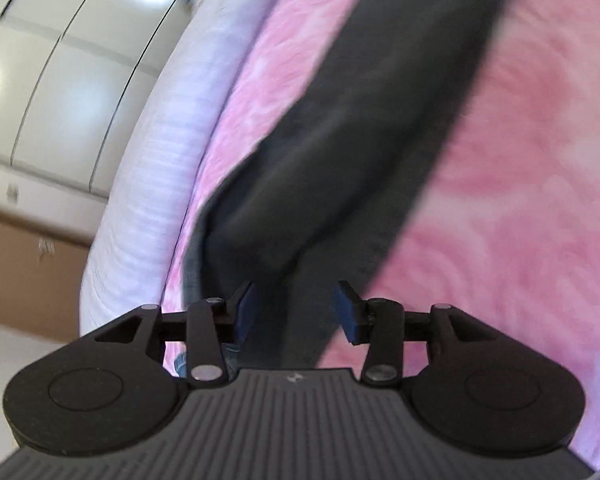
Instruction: Fold clothes
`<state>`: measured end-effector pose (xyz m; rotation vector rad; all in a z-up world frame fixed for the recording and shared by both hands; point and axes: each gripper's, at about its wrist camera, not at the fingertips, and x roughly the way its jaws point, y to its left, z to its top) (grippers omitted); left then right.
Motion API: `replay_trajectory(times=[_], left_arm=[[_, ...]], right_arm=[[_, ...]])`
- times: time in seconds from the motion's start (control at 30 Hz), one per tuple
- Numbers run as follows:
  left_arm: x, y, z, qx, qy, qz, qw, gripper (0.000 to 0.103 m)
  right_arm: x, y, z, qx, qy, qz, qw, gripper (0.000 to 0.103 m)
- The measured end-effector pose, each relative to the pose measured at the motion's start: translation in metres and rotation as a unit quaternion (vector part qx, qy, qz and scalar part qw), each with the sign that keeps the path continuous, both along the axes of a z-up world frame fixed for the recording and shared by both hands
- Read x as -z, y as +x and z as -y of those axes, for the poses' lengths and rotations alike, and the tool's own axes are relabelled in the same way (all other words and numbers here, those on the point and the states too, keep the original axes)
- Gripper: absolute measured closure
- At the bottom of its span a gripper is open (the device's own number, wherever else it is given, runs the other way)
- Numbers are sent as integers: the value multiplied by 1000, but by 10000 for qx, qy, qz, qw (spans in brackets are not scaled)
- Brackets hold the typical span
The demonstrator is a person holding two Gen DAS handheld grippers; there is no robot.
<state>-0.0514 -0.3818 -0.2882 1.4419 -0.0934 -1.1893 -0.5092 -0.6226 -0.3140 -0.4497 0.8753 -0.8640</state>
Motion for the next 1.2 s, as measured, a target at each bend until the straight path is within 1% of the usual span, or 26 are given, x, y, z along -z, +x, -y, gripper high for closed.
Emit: replay_trajectory(times=[0.1,0.23,0.33,0.43,0.5,0.6,0.63,0.7,0.77,0.83,0.87,0.9,0.97,1.1,1.13,1.2], left_arm=[[26,-12,-7,421,-48,490,9979,53],[45,-20,7,742,-13,778,9942,49],[61,-25,23,1090,23,1150,9874,42],[75,-26,42,1330,30,1535,9792,42],[84,-26,55,1488,35,1789,9725,41],[83,-20,70,1368,-68,1697,9759,41],[82,-19,74,1322,-97,1660,9772,43],[81,-20,77,1313,-2,1605,9783,47],[80,-23,73,1343,16,1618,9776,47],[81,-21,69,1342,-51,1573,9784,47],[82,-20,68,1334,-100,1542,9789,46],[84,-19,69,1326,-144,1513,9794,46],[85,-18,73,1289,-222,1456,9807,45],[83,-18,75,1253,-247,1409,9818,42],[82,-18,75,1270,-230,1403,9817,41],[81,-17,76,1309,-178,1428,9809,39]], right_arm=[[21,9,-22,-366,-209,-637,9971,42],[43,27,-25,-578,-463,-1240,9895,42],[55,32,-27,-710,-802,-1576,9817,42],[64,41,-16,-817,-1081,-1792,9744,41],[64,45,-9,-856,-1122,-1799,9735,38],[59,44,-8,-870,-1037,-1767,9749,37],[57,44,-8,-875,-1009,-1756,9754,37],[54,44,-7,-884,-952,-1733,9763,38],[47,43,-14,-884,-776,-1541,9810,38],[40,43,-22,-881,-585,-1325,9855,37],[36,42,-26,-880,-490,-1217,9874,36],[33,42,-30,-878,-394,-1108,9892,32],[26,41,-39,-874,-202,-891,9920,30],[37,48,-28,-994,-490,-583,9921,30],[36,50,-24,-987,-554,-614,9917,30],[37,51,-23,-1007,-872,-901,9870,30]])
